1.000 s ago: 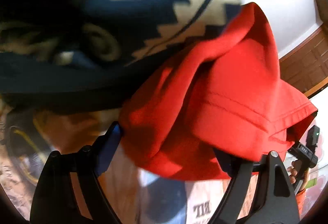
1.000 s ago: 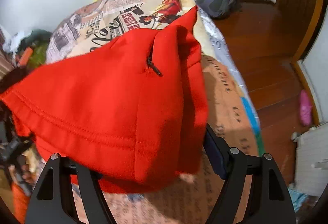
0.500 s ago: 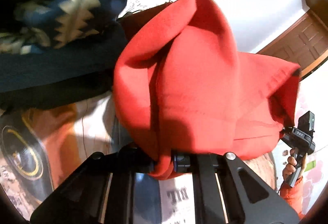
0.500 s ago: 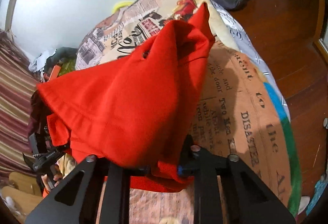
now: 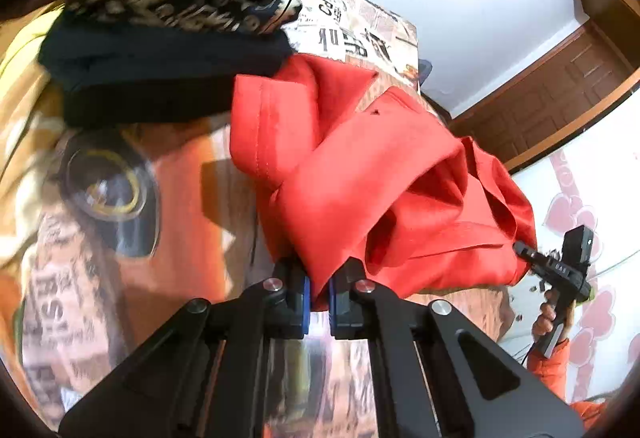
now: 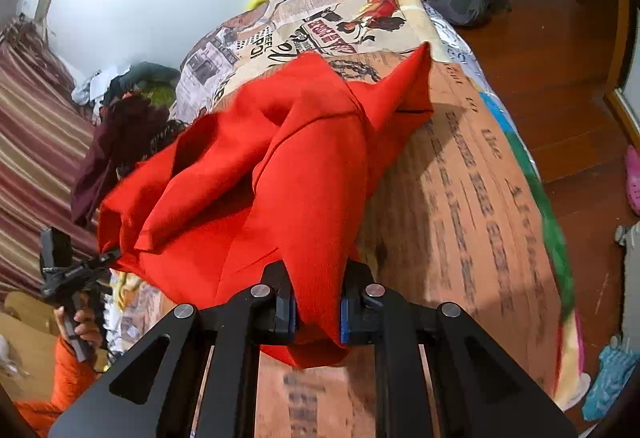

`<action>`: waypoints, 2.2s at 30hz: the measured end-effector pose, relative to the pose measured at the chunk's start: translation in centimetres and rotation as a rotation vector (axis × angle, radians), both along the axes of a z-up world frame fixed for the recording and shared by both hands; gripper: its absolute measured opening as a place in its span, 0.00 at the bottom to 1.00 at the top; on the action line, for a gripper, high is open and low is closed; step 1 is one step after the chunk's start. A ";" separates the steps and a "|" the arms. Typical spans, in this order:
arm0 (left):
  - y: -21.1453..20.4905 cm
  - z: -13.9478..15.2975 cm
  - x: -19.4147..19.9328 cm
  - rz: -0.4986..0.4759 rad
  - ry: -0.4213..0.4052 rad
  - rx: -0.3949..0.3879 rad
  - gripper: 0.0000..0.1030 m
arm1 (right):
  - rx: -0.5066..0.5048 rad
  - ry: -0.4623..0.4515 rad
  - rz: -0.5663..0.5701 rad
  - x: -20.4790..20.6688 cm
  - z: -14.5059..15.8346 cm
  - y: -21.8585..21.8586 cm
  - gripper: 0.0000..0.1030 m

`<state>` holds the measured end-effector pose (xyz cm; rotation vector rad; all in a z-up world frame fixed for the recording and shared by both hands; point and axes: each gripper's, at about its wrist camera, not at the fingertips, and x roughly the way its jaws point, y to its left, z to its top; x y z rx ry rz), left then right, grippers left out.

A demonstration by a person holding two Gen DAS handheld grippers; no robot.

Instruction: Fold large clothes

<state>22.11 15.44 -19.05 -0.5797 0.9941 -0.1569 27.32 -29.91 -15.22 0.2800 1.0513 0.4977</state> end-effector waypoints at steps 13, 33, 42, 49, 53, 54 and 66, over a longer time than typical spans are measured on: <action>-1.0 0.7 -3.6 0.045 0.062 0.381 0.19 | -0.256 -0.113 -0.063 -1.8 3.3 0.9 0.29; -4.1 -2.2 4.7 -0.254 0.023 0.411 0.33 | -0.355 -0.095 0.315 2.9 -0.3 12.6 0.44; 1.6 -2.2 10.8 0.005 0.015 0.410 0.33 | -0.293 -0.066 -0.010 11.2 -0.3 9.0 0.44; 3.8 -4.4 9.4 0.077 0.086 0.447 0.33 | -0.292 -0.055 -0.127 10.2 0.3 4.5 0.44; 2.9 -3.6 8.2 0.060 0.076 0.483 0.33 | -0.324 -0.111 -0.086 8.3 2.0 4.9 0.44; 2.4 -3.3 7.9 0.053 0.071 0.501 0.33 | -0.324 -0.127 -0.073 7.9 2.5 5.1 0.44; -1.0 0.8 3.3 0.052 -0.017 0.449 0.52 | -0.308 -0.281 0.047 3.4 5.9 9.0 0.44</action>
